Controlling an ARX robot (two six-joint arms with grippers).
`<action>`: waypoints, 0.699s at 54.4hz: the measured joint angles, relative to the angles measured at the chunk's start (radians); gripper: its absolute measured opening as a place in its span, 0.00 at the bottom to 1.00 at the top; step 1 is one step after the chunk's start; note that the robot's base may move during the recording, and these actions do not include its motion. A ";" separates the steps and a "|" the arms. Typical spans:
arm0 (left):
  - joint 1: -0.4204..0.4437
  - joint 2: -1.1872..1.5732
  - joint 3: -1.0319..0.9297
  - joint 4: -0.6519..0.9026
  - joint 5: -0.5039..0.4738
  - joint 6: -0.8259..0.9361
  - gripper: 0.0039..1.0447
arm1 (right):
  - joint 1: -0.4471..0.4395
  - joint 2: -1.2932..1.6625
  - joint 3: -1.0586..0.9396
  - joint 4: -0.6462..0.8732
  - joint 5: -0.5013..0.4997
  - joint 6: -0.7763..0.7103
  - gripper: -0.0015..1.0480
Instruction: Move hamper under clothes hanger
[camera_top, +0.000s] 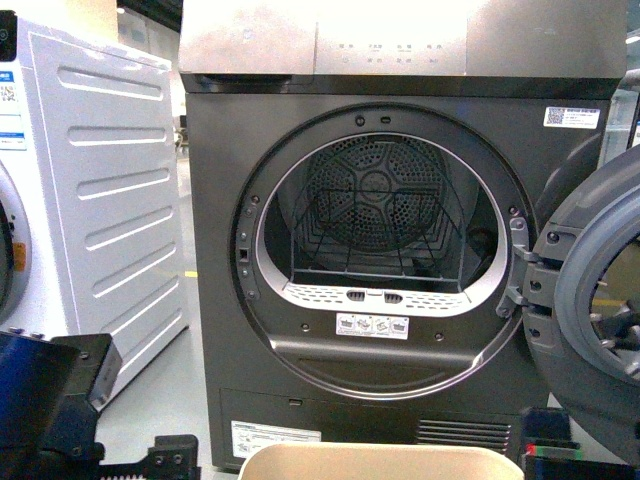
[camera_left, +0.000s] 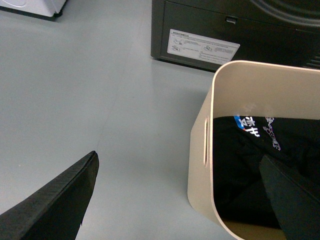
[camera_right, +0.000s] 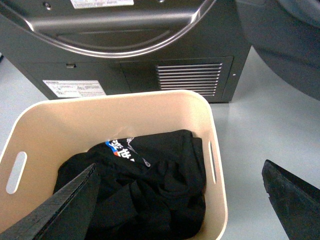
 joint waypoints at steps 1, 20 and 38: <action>-0.007 0.022 0.011 0.004 -0.001 0.000 0.94 | 0.005 0.034 0.015 0.005 -0.002 -0.005 0.92; -0.048 0.241 0.112 0.015 0.002 -0.037 0.94 | 0.016 0.301 0.206 -0.142 -0.179 -0.175 0.92; -0.058 0.311 0.171 0.017 0.020 -0.049 0.94 | -0.017 0.446 0.311 -0.193 -0.179 -0.237 0.92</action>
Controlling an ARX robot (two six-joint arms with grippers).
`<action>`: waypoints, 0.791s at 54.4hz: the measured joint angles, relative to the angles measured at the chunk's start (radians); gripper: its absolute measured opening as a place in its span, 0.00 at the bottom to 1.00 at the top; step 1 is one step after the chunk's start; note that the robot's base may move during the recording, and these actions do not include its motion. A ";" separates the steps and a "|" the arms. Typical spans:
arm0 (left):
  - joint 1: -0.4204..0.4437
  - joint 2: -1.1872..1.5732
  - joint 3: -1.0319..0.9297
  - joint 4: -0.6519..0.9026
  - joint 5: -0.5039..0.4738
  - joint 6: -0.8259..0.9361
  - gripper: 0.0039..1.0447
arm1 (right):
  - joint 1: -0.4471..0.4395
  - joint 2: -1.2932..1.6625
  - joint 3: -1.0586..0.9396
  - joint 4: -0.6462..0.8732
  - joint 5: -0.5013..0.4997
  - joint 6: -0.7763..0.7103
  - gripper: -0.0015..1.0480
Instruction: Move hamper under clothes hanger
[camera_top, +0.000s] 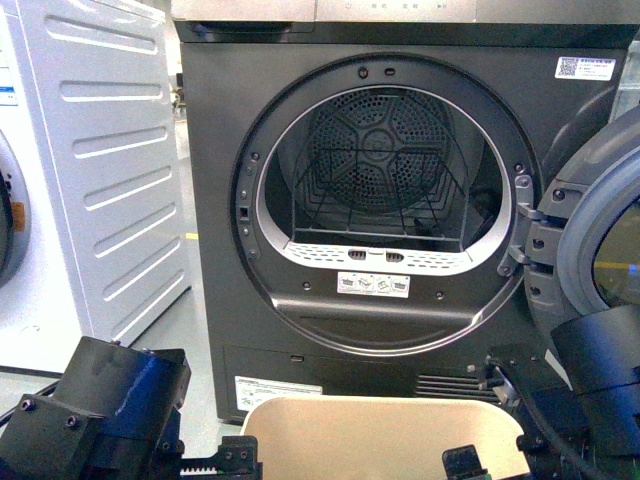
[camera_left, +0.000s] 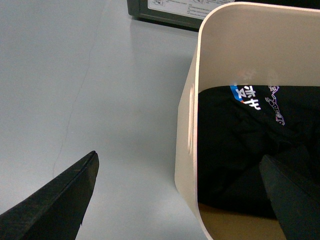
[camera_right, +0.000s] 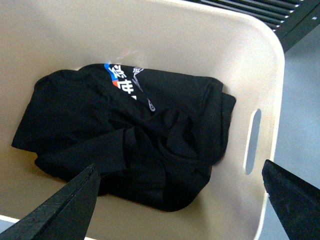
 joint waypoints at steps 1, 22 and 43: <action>0.000 0.005 0.003 0.000 0.002 0.000 0.94 | 0.000 0.010 0.000 0.005 -0.002 0.003 0.92; -0.006 0.088 0.056 0.002 0.029 0.008 0.94 | -0.093 0.123 -0.009 0.098 -0.008 0.070 0.92; 0.002 0.151 0.124 -0.031 0.052 -0.004 0.94 | -0.105 0.180 0.057 0.065 -0.011 0.075 0.92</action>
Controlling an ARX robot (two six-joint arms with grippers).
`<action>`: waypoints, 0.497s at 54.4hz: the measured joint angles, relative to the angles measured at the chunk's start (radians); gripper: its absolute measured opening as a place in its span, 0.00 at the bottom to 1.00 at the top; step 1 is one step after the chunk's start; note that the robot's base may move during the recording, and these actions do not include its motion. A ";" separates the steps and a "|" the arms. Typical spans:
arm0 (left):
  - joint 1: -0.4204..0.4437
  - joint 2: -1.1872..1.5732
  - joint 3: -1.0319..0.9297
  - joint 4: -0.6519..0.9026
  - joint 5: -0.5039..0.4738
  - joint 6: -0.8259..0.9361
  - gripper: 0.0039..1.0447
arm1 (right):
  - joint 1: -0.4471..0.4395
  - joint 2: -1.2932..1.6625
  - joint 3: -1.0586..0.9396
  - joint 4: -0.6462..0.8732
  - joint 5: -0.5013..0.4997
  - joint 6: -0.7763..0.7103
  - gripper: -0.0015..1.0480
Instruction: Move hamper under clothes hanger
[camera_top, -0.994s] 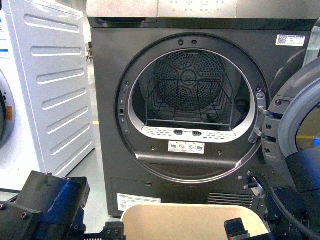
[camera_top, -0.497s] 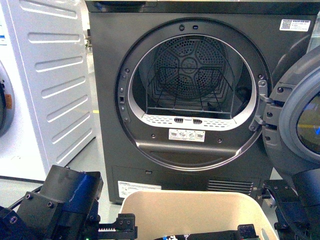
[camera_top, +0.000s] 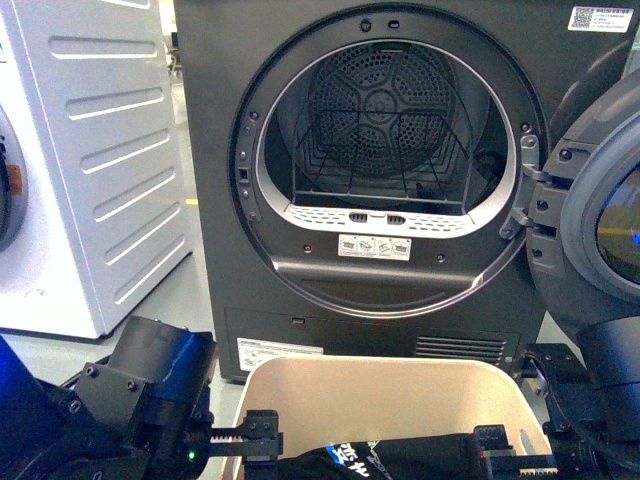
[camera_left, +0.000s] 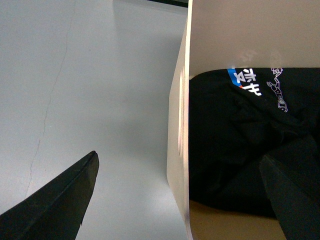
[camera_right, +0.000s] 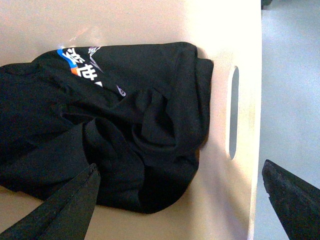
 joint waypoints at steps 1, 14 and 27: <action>0.002 0.002 0.008 -0.005 0.002 0.000 0.94 | -0.001 0.002 0.007 -0.007 0.000 0.000 0.92; 0.013 0.047 0.096 -0.067 0.023 -0.001 0.94 | -0.019 0.061 0.148 -0.137 0.023 -0.018 0.92; 0.004 0.103 0.143 -0.082 0.056 -0.004 0.94 | -0.036 0.123 0.231 -0.185 0.037 -0.027 0.92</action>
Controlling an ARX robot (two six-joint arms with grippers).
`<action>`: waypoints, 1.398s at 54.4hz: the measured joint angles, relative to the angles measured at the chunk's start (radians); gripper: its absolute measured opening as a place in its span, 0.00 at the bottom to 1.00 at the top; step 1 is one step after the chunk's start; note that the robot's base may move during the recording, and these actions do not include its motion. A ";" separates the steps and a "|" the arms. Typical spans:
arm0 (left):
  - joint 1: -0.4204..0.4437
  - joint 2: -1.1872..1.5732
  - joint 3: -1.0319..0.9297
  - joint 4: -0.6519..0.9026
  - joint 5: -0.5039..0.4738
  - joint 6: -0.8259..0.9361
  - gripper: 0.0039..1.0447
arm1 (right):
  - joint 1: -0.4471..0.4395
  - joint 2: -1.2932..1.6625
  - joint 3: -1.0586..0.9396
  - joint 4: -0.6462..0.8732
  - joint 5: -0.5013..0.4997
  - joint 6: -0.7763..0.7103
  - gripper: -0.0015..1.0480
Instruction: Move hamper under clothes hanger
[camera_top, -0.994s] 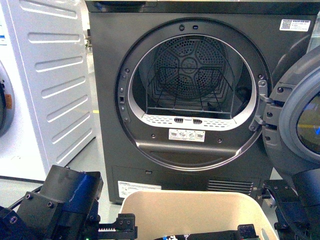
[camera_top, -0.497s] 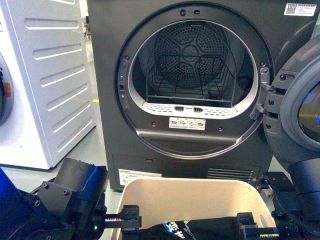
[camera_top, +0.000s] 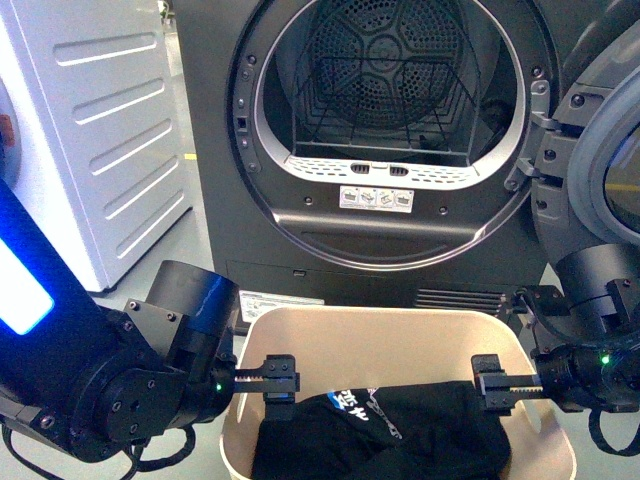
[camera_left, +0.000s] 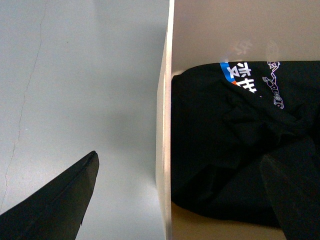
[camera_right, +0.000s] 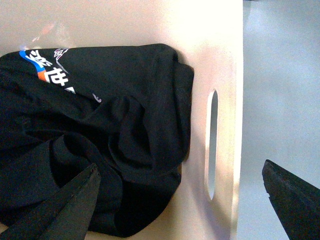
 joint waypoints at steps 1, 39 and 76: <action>0.000 0.002 0.003 -0.003 0.000 0.000 0.94 | -0.002 0.003 0.005 -0.001 0.000 0.000 0.92; 0.018 0.068 0.071 -0.051 -0.022 -0.001 0.94 | -0.020 0.078 0.083 -0.014 0.005 0.002 0.92; 0.015 0.136 0.182 -0.119 -0.037 -0.003 0.35 | -0.033 0.126 0.129 -0.033 0.028 0.012 0.72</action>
